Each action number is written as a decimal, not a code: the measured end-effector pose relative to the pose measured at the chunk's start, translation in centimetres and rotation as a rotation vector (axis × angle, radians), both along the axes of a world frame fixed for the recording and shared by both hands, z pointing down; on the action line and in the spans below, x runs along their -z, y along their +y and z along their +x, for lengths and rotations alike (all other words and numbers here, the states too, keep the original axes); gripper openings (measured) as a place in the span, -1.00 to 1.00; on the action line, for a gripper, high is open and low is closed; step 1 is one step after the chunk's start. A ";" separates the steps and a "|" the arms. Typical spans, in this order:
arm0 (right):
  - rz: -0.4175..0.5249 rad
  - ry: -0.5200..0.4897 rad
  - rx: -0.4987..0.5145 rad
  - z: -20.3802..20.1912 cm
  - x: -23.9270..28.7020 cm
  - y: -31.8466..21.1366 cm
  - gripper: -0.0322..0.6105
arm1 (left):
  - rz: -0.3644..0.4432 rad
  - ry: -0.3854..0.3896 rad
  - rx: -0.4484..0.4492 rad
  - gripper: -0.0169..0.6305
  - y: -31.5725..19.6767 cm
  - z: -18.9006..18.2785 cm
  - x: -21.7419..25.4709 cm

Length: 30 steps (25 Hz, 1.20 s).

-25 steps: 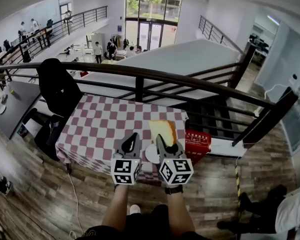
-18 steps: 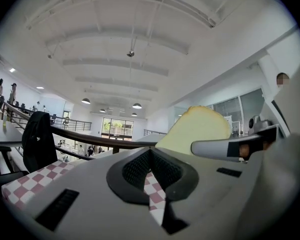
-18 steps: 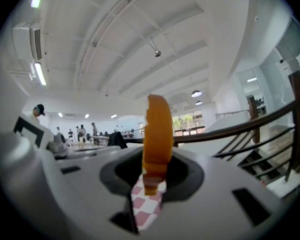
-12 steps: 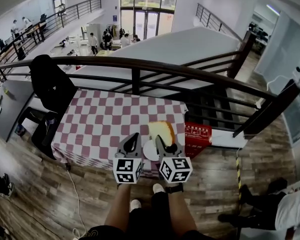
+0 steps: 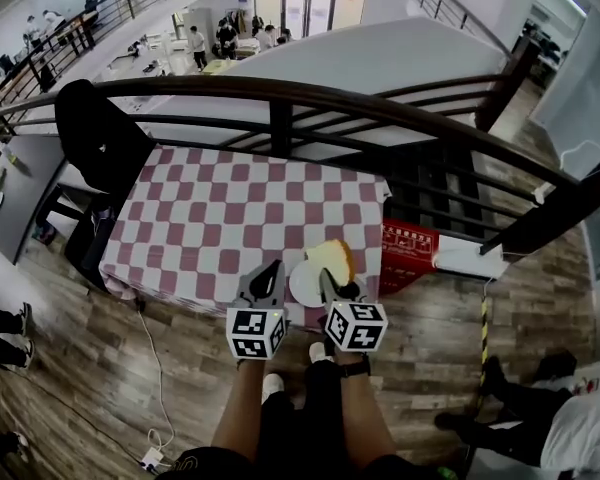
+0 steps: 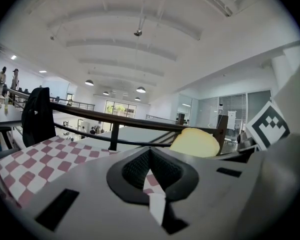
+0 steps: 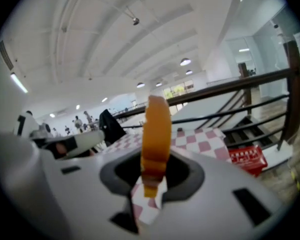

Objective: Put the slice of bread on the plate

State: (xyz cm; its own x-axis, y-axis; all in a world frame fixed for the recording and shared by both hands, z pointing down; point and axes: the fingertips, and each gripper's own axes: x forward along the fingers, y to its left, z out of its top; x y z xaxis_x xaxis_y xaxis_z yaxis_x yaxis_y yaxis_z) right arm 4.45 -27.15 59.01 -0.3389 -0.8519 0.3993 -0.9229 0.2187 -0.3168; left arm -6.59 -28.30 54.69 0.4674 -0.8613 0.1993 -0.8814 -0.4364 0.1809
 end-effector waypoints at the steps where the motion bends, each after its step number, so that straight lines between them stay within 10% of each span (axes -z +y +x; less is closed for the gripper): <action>1: -0.020 0.001 0.002 0.0 -0.8 -0.1 -0.59 | -0.011 0.002 -0.001 -0.89 -0.1 0.1 -0.5; 30: -0.515 -0.137 0.086 -2.7 -18.5 0.8 -0.59 | -0.300 -0.117 0.003 -0.89 -0.5 -0.7 -12.6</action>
